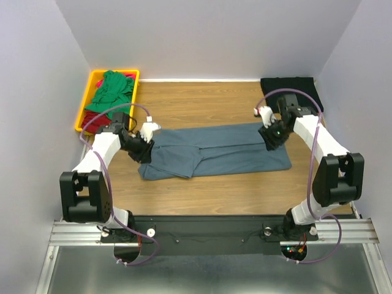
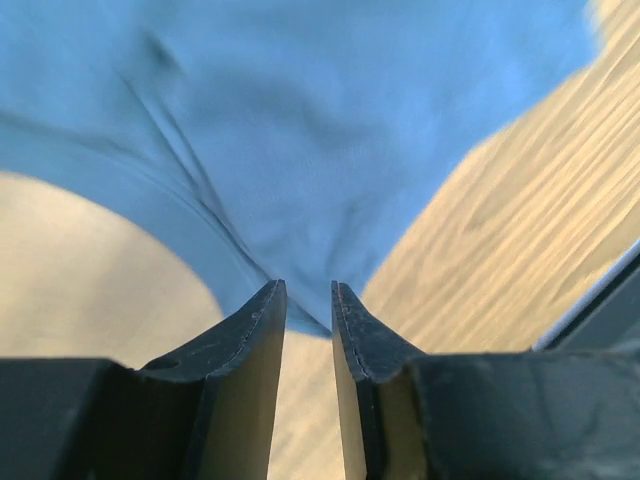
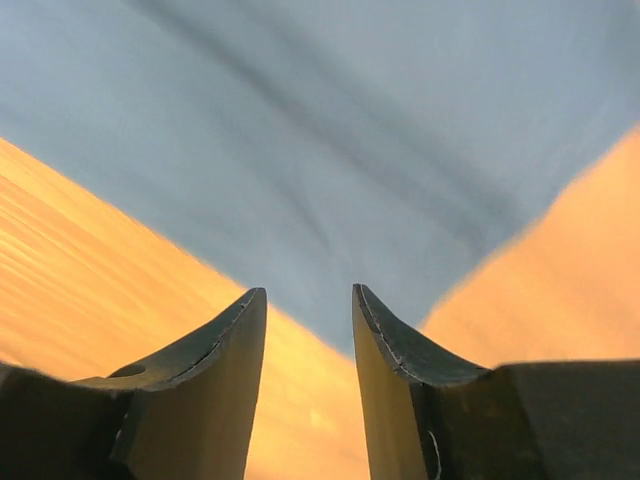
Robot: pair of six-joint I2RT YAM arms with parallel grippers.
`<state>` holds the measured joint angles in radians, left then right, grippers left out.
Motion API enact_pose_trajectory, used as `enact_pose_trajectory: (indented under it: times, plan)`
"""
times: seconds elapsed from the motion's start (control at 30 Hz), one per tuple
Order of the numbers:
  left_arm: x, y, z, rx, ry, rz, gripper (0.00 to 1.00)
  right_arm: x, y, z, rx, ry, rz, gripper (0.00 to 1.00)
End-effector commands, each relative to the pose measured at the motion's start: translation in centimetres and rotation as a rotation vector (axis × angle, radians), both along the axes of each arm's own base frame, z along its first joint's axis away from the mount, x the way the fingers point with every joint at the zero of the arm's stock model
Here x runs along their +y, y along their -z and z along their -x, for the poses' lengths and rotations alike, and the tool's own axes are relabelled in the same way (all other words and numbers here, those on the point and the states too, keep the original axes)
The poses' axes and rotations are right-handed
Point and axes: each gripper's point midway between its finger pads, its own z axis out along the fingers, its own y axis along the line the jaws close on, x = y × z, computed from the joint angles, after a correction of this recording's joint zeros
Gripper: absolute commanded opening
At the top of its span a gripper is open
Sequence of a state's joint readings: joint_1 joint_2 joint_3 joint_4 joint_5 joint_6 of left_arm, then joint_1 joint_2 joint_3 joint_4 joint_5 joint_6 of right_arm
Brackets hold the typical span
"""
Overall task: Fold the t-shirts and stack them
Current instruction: Fold the tshirt
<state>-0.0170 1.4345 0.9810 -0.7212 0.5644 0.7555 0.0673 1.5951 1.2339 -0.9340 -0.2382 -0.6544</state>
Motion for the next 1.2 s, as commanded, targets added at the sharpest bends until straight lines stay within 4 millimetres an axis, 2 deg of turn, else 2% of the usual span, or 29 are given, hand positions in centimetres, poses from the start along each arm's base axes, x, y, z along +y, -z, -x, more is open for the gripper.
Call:
enact_pose_trajectory:
  times: [0.0, 0.03, 0.07, 0.13, 0.17, 0.2, 0.23, 0.33, 0.37, 0.43, 0.47, 0.53, 0.57, 0.63, 0.8, 0.93, 1.03, 1.17]
  plan:
    - [-1.5, -4.0, -2.4, -0.059, -0.053, 0.164, 0.37, 8.8, -5.1, -1.5, -0.139, -0.140, -0.211, 0.44]
    - [-1.6, -4.5, -3.1, -0.060, -0.063, 0.187, 0.39, 10.2, -5.1, -1.6, -0.158, -0.167, -0.218, 0.43]
    - [-1.2, -4.5, -3.4, -0.043, -0.091, 0.206, 0.39, 13.2, -5.6, -2.0, -0.212, -0.221, -0.240, 0.43]
    - [-1.1, -4.3, -4.0, 0.008, -0.127, 0.260, 0.41, 15.9, -4.9, -2.2, -0.250, -0.276, -0.206, 0.43]
    - [-0.3, -4.3, -4.5, 0.015, -0.169, 0.279, 0.42, 18.9, -5.0, -2.0, -0.303, -0.340, -0.182, 0.43]
    - [0.2, -4.1, -4.8, 0.028, -0.197, 0.295, 0.42, 20.5, -4.7, -1.6, -0.320, -0.377, -0.170, 0.43]
    - [0.6, -3.8, -5.0, 0.056, -0.227, 0.314, 0.42, 23.8, -4.2, -0.7, -0.345, -0.452, -0.172, 0.42]
    - [2.0, -3.6, -5.7, 0.092, -0.300, 0.368, 0.46, 27.9, -3.5, 0.4, -0.402, -0.526, -0.141, 0.43]
    - [2.3, -3.5, -5.7, 0.113, -0.318, 0.386, 0.48, 30.3, -2.8, 1.5, -0.416, -0.575, -0.134, 0.43]
    - [2.4, -3.4, -5.7, 0.123, -0.323, 0.388, 0.53, 32.3, -1.9, 2.6, -0.440, -0.621, -0.123, 0.44]
    - [2.5, -3.1, -5.7, 0.133, -0.331, 0.378, 0.56, 34.2, -1.6, 4.1, -0.467, -0.675, -0.129, 0.45]
    - [2.8, -2.1, -5.2, 0.156, -0.337, 0.346, 0.56, 34.8, 0.4, 5.0, -0.467, -0.706, -0.086, 0.45]
    - [3.0, -1.9, -4.9, 0.162, -0.341, 0.336, 0.56, 35.7, 0.6, 5.9, -0.476, -0.732, -0.087, 0.45]
    - [3.1, -1.5, -4.6, 0.155, -0.343, 0.318, 0.56, 36.2, 1.6, 6.7, -0.475, -0.754, -0.070, 0.45]
    - [2.9, -1.0, -4.1, 0.166, -0.347, 0.331, 0.56, 36.6, 2.9, 7.0, -0.476, -0.775, -0.048, 0.46]
    - [2.9, -0.8, -4.3, 0.167, -0.350, 0.336, 0.56, 36.4, 4.9, 7.1, -0.473, -0.802, 0.009, 0.47]
    - [2.9, -0.9, -4.4, 0.162, -0.345, 0.337, 0.56, 36.1, 5.2, 6.7, -0.494, -0.803, 0.040, 0.44]
    - [3.0, -0.9, -4.4, 0.161, -0.340, 0.332, 0.56, 35.9, 4.4, 6.6, -0.517, -0.805, 0.044, 0.36]
